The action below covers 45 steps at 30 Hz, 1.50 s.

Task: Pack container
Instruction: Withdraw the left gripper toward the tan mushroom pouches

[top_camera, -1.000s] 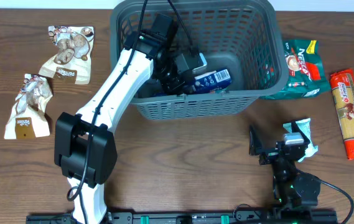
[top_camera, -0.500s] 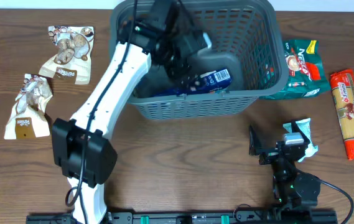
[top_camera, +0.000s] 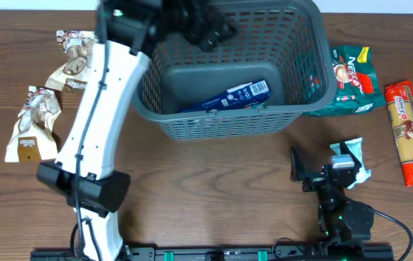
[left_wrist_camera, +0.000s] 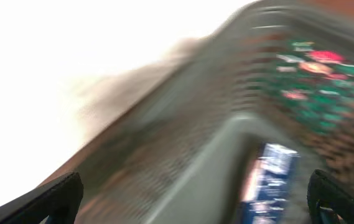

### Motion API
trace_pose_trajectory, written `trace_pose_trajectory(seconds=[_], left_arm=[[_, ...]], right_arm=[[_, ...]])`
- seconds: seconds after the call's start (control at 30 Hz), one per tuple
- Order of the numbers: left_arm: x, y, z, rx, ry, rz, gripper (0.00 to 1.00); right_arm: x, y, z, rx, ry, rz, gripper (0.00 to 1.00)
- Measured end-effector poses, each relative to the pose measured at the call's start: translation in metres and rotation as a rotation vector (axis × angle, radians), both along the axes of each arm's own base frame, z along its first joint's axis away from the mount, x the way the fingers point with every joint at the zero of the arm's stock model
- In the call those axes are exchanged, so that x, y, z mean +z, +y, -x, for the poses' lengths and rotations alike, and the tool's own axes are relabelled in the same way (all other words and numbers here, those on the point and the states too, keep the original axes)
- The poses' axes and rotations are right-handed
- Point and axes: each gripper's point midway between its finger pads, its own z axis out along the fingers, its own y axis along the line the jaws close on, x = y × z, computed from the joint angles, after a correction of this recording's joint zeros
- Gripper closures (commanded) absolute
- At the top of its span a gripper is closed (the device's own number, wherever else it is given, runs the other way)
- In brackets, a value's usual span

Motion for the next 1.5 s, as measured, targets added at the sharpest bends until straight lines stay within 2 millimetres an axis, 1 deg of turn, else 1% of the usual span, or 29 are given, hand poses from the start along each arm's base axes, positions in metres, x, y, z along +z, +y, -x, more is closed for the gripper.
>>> trace_pose_trajectory(seconds=[0.1,0.2,0.33,0.37,0.4,0.43,0.47,0.5,0.63,0.67,0.77,0.87,0.9,1.0,1.1,1.33,1.4,1.5], left_arm=[[0.008,0.044,-0.01,0.192,-0.008,-0.032,0.01],[0.022,0.097,-0.01,0.408,-0.03,-0.072,0.01],[0.045,0.169,0.004,0.687,-0.072,-0.123,0.01],[0.049,0.187,0.01,0.753,-0.075,-0.137,0.01],[0.051,0.2,0.014,0.8,-0.073,-0.147,0.01],[0.052,0.219,0.022,0.865,-0.065,-0.16,0.01],[0.052,0.23,0.026,0.902,-0.056,-0.17,0.01],[0.049,0.246,0.032,0.955,-0.037,-0.179,0.01],[0.033,0.3,0.053,1.133,0.055,-0.197,0.02],[0.03,0.316,0.059,1.187,0.075,-0.191,0.01],[0.021,0.351,0.071,1.29,0.118,-0.166,0.01],[0.008,0.373,0.078,1.341,0.173,-0.124,0.01],[0.003,0.378,0.08,1.35,0.192,-0.112,0.01],[-0.015,0.387,0.081,1.367,0.253,-0.075,0.01],[-0.032,0.392,0.079,1.364,0.302,-0.072,0.01],[-0.072,0.392,0.048,1.219,0.356,-0.15,0.01],[-0.077,0.393,0.037,1.186,0.343,-0.159,0.01],[-0.078,0.397,0.02,1.146,0.297,-0.166,0.02]], right_arm=[[0.0,0.0,0.0,0.0,0.0,0.0,0.01],[0.0,0.0,0.0,0.0,0.0,0.0,0.01],[0.0,0.0,0.0,0.0,0.0,0.0,0.01],[0.0,0.0,0.0,0.0,0.0,0.0,0.01],[0.0,0.0,0.0,0.0,0.0,0.0,0.01],[0.0,0.0,0.0,0.0,0.0,0.0,0.01],[0.0,0.0,0.0,0.0,0.0,0.0,0.01],[0.0,0.0,0.0,0.0,0.0,0.0,0.01],[0.0,0.0,0.0,0.0,0.0,0.0,0.01],[0.0,0.0,0.0,0.0,0.0,0.0,0.01],[0.0,0.0,0.0,0.0,0.0,0.0,0.01],[0.0,0.0,0.0,0.0,0.0,0.0,0.01],[0.0,0.0,0.0,0.0,0.0,0.0,0.01],[0.0,0.0,0.0,0.0,0.0,0.0,0.01],[0.0,0.0,0.0,0.0,0.0,0.0,0.01],[0.0,0.0,0.0,0.0,0.0,0.0,0.01],[0.0,0.0,0.0,0.0,0.0,0.0,0.01],[0.0,0.0,0.0,0.0,0.0,0.0,0.01]])
